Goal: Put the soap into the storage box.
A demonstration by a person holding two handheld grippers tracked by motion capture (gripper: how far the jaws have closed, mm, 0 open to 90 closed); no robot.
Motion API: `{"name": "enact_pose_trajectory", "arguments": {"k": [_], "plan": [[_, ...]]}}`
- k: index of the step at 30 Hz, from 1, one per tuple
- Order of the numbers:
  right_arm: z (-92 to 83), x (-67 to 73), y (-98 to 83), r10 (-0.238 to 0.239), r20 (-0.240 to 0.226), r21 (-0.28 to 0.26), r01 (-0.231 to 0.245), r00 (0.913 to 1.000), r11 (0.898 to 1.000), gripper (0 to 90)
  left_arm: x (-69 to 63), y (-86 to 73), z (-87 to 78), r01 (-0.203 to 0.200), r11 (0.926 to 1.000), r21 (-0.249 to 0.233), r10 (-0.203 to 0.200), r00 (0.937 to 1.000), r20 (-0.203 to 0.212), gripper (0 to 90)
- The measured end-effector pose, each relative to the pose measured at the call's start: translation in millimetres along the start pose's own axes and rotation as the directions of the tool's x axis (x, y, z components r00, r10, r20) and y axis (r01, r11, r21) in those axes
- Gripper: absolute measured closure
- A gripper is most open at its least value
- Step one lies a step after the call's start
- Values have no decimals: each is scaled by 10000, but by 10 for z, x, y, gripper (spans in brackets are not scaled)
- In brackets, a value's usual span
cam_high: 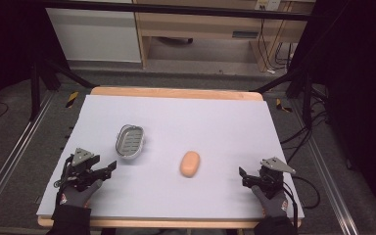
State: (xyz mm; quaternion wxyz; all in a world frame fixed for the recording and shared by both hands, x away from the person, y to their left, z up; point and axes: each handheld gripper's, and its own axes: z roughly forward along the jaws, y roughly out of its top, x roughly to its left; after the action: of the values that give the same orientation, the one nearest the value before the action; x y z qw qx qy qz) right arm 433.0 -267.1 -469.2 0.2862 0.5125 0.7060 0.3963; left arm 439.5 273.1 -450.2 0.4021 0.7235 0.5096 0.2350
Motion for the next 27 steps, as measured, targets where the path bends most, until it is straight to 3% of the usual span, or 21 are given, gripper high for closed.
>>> {"name": "enact_pose_trajectory", "arguments": {"k": [10, 27], "plan": [[6, -3, -2, -49, 78, -4, 49, 10000, 10000, 67, -99, 33, -1, -155, 9999, -39, 156, 9996, 230, 292], [1, -4, 8, 30, 71, -60, -30, 10000, 10000, 63, -424, 118, 78, -716, 9974, 40, 712, 9958, 576, 279]]}}
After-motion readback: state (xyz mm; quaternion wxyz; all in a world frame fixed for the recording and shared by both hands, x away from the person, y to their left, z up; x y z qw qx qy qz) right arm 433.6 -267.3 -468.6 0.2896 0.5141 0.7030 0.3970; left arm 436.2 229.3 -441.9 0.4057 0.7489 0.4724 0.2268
